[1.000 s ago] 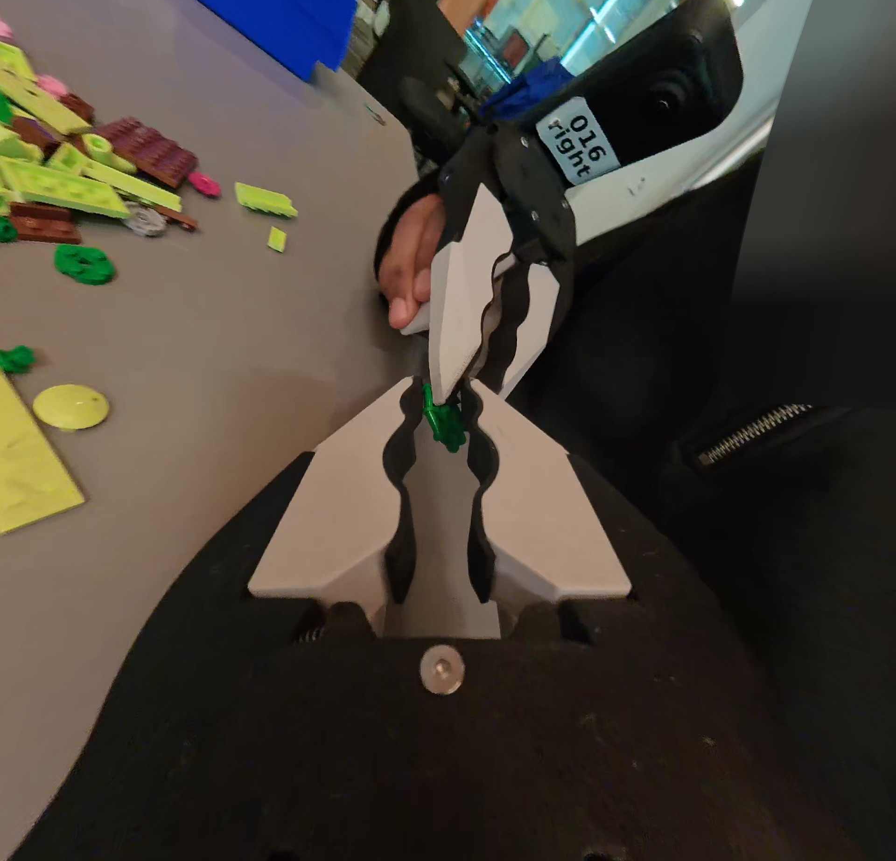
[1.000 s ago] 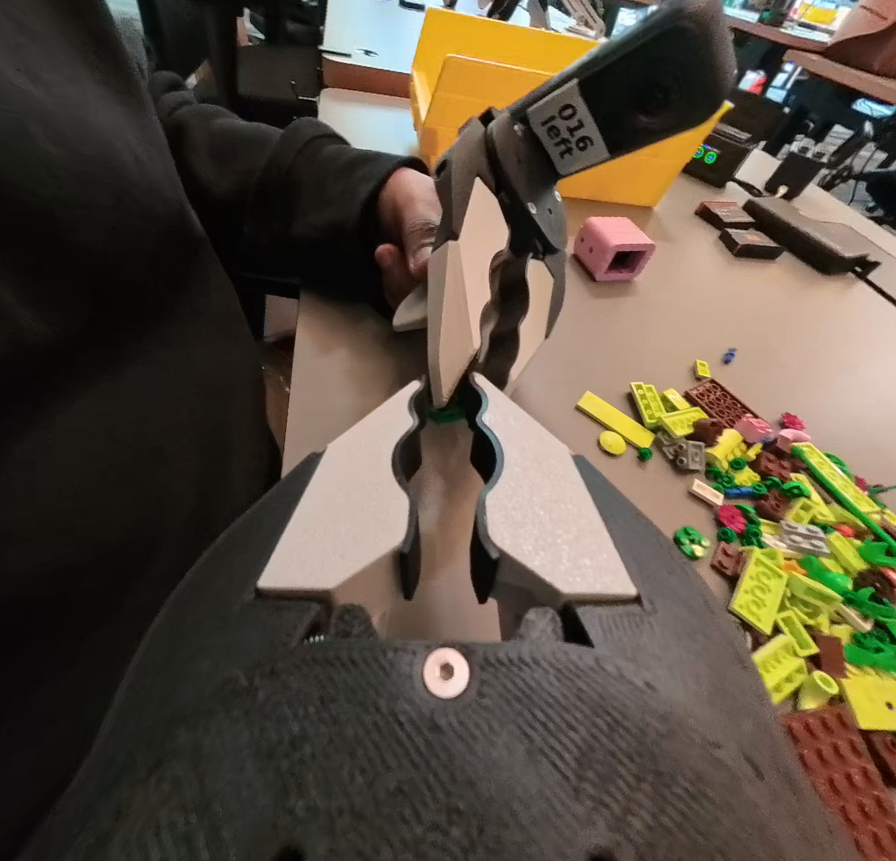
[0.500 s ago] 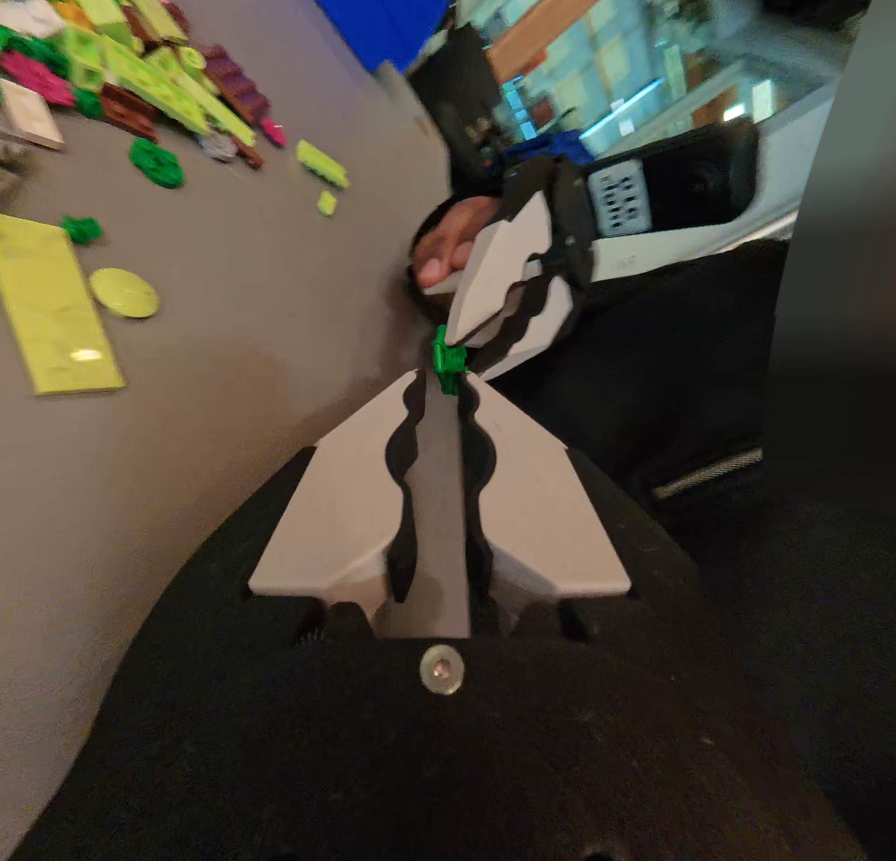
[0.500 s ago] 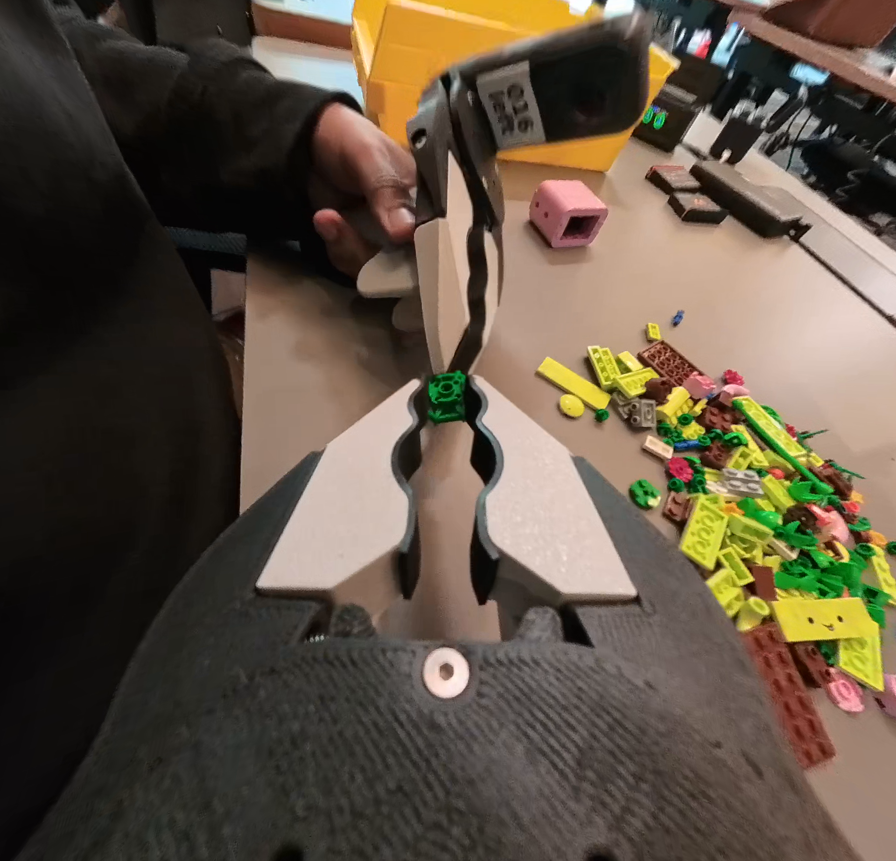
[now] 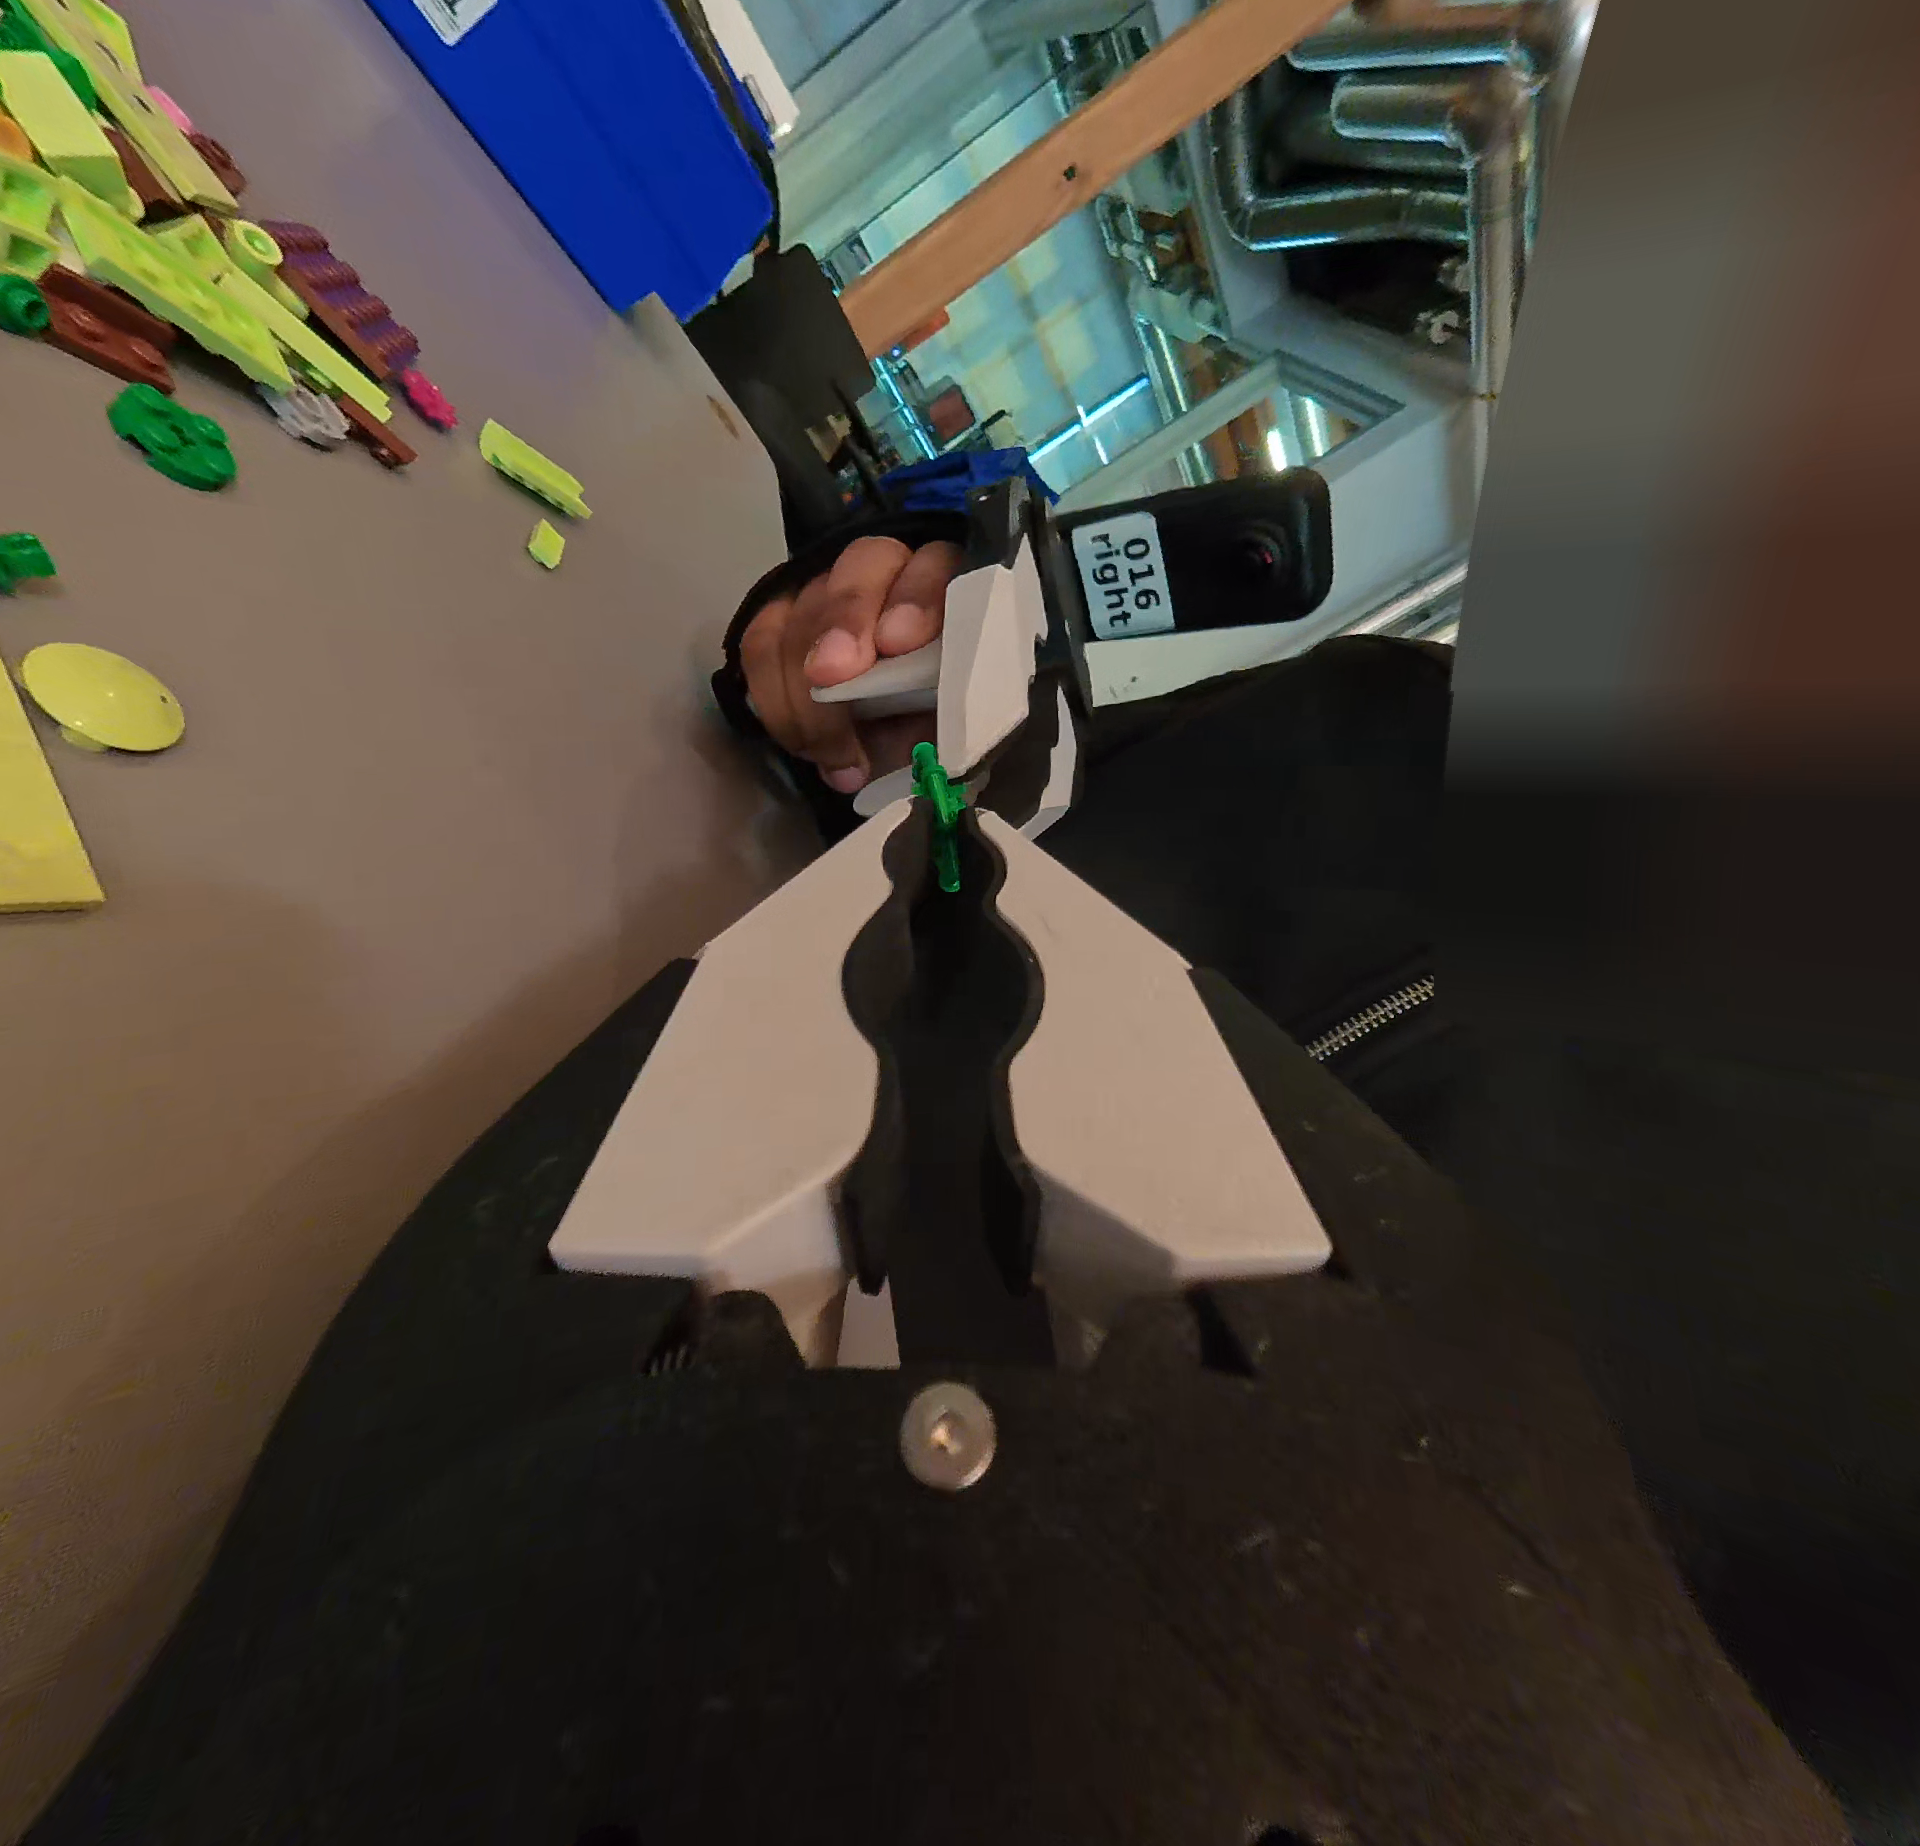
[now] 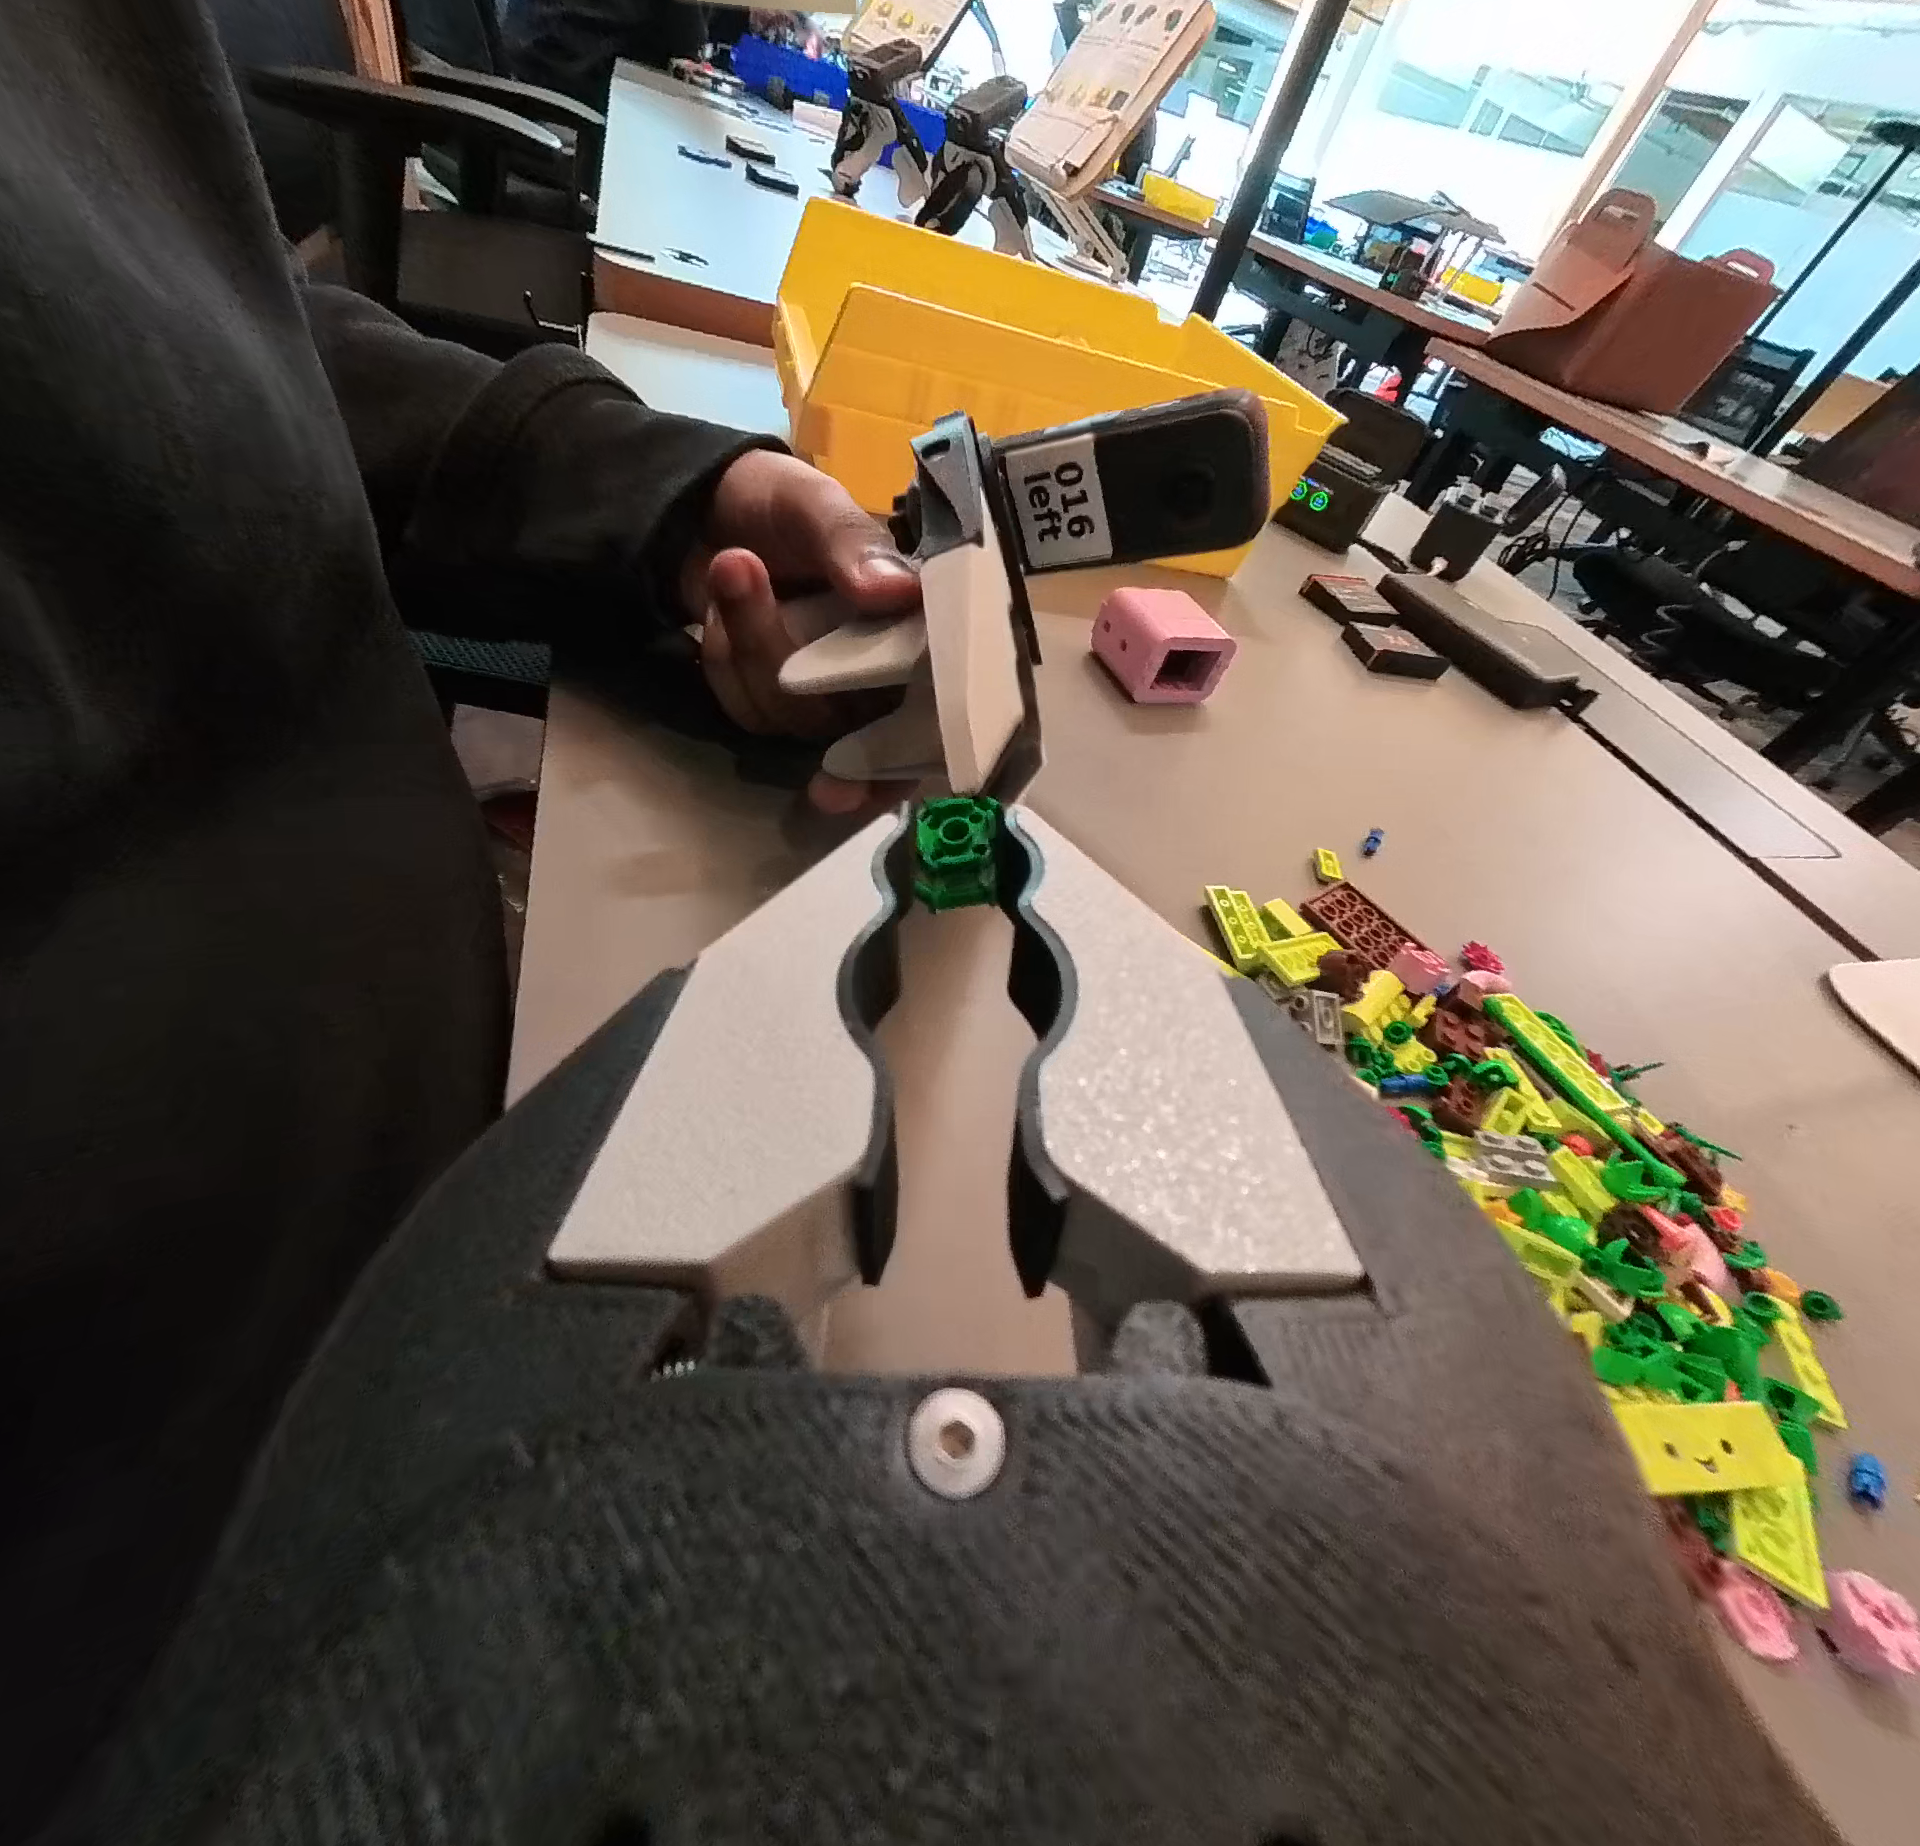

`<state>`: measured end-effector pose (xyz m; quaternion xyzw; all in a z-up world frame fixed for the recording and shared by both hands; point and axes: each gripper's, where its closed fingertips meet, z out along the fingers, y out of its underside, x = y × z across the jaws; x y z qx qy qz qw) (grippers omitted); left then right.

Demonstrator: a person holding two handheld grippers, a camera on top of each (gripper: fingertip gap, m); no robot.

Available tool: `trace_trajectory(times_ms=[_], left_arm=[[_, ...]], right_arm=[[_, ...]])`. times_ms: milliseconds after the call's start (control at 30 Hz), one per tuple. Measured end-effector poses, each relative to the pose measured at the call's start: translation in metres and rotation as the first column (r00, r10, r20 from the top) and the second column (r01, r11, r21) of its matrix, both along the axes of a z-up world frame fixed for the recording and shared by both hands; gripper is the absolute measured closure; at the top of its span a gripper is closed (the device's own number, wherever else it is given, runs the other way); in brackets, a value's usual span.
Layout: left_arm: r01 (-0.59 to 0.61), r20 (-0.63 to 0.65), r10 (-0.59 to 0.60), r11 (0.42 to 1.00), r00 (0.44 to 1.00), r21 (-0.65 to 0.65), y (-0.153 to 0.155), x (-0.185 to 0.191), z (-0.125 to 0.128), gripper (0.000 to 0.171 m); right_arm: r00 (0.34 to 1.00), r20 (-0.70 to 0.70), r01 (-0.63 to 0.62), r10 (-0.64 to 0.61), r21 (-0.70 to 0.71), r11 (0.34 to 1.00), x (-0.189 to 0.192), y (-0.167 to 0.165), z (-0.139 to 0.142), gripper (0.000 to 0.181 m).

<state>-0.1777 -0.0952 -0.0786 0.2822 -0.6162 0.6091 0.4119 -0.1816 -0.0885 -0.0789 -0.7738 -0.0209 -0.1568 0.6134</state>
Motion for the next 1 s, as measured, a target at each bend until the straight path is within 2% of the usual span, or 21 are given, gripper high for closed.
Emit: trace_trajectory(times_ms=[167, 267, 333, 400, 500, 600, 667, 800, 1000], left_arm=[[-0.143, 0.101, 0.136, 0.988, 0.986, 0.064, -0.002, 0.011, -0.007, 0.171], [-0.309, 0.152, 0.296, 0.949, 0.943, 0.066, -0.002, 0.026, -0.006, 0.171], [-0.434, 0.224, 0.411, 0.899, 0.884, 0.064, 0.000, 0.034, -0.005, 0.171], [-0.550, 0.342, 0.499, 0.832, 0.796, 0.066, 0.002, 0.039, -0.003, 0.171], [-0.636, 0.476, 0.539, 0.770, 0.695, 0.057, 0.001, 0.038, 0.003, 0.170], [-0.657, 0.545, 0.526, 0.751, 0.653, 0.063, -0.004, 0.036, 0.004, 0.171], [-0.649, 0.530, 0.528, 0.758, 0.663, 0.056, -0.004, 0.035, 0.005, 0.171], [-0.620, 0.485, 0.511, 0.780, 0.710, 0.086, -0.007, 0.032, 0.000, 0.171], [-0.582, 0.438, 0.472, 0.798, 0.765, 0.156, -0.011, 0.030, -0.010, 0.171]], right_arm=[[0.985, 0.149, 0.097, -0.088, -0.051, 0.994, 0.011, -0.002, -0.008, 0.169], [0.971, 0.155, 0.193, -0.184, -0.048, 0.980, 0.024, -0.005, -0.009, 0.164], [0.956, 0.126, 0.271, -0.266, -0.020, 0.962, 0.035, -0.009, -0.006, 0.159], [0.947, 0.041, 0.317, -0.318, 0.011, 0.948, 0.040, -0.010, -0.003, 0.160], [0.937, -0.073, 0.345, -0.342, 0.044, 0.937, 0.043, -0.007, 0.001, 0.165], [0.937, -0.111, 0.337, -0.332, 0.036, 0.941, 0.042, -0.004, -0.001, 0.161], [0.942, -0.101, 0.326, -0.321, 0.039, 0.944, 0.040, -0.003, -0.001, 0.158], [0.941, -0.075, 0.330, -0.330, -0.005, 0.944, 0.041, -0.008, -0.007, 0.168], [0.940, -0.088, 0.324, -0.329, -0.068, 0.944, 0.040, -0.011, -0.016, 0.169]])
